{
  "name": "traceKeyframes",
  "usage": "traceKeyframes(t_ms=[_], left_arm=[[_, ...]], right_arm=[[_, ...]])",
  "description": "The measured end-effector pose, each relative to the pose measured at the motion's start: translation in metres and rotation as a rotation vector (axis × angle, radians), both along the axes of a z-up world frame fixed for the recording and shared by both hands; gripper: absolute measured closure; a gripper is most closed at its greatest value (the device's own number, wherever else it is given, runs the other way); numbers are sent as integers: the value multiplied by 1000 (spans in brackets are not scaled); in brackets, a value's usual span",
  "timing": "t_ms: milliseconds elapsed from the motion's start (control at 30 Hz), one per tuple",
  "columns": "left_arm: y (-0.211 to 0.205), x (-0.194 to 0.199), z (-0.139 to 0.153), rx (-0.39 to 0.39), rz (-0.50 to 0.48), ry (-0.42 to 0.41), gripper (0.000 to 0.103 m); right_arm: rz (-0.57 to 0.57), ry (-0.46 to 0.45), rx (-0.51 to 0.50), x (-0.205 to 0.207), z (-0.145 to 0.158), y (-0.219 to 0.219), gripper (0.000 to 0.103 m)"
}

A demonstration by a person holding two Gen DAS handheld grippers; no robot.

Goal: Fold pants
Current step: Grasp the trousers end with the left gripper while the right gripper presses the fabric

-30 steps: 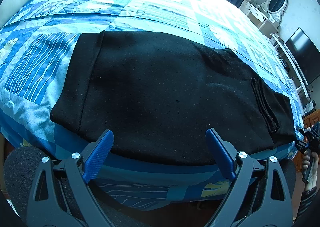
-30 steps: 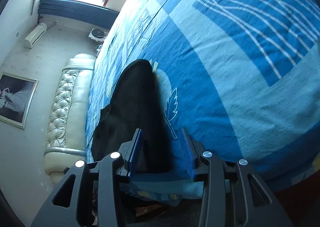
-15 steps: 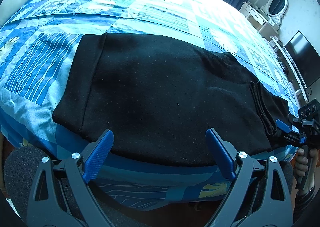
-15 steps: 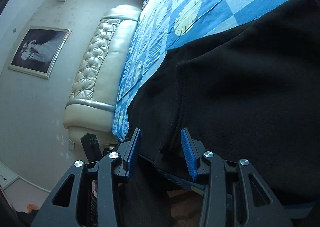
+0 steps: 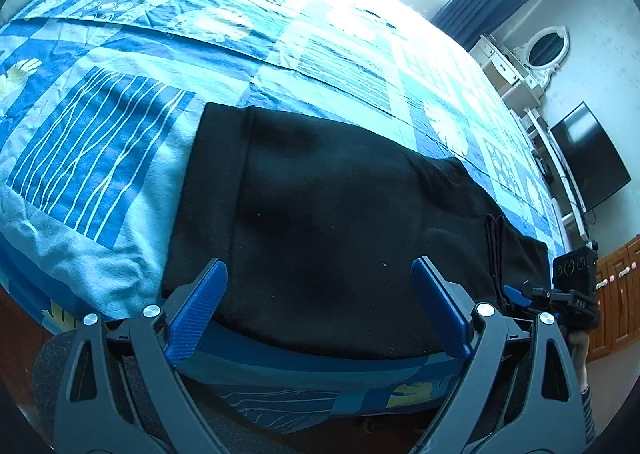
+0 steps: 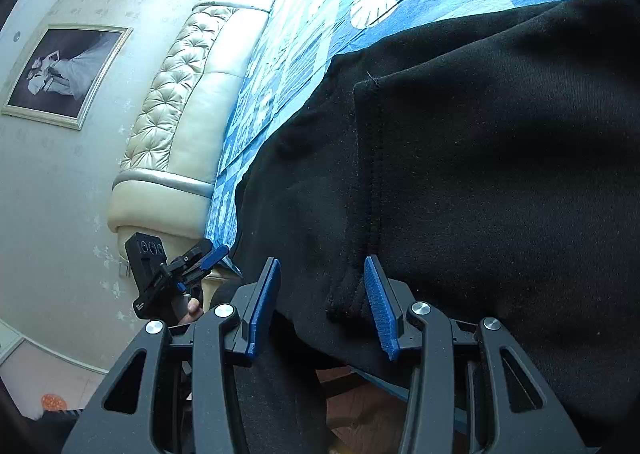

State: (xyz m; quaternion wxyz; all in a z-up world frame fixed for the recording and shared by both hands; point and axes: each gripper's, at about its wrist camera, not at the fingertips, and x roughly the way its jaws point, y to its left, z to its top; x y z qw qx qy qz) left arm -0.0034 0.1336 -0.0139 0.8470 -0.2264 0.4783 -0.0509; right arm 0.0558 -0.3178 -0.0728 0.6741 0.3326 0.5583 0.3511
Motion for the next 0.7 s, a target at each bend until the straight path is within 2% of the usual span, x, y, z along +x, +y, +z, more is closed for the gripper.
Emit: traceKeyframes(t_ms=[100, 133, 200, 267, 433, 600, 700], left_arm=[[33, 8, -9, -115, 17, 25, 10], [42, 13, -14, -135, 12, 37, 10], [55, 21, -20, -123, 15, 58, 10], [65, 31, -24, -133, -18, 66, 10], [74, 52, -46, -229, -120, 108, 10], [88, 72, -57, -423, -198, 106, 10], [85, 81, -61, -437, -229, 122, 10]], right_arm=[[-6, 4, 8, 0, 0, -2, 58], [-7, 4, 9, 0, 0, -3, 58], [-9, 3, 10, 0, 1, -3, 58], [-12, 1, 9, -1, 2, -1, 58], [-23, 3, 4, -1, 2, -1, 58], [-38, -9, -1, -2, 3, 0, 55], [-40, -14, -6, -2, 5, 3, 51]])
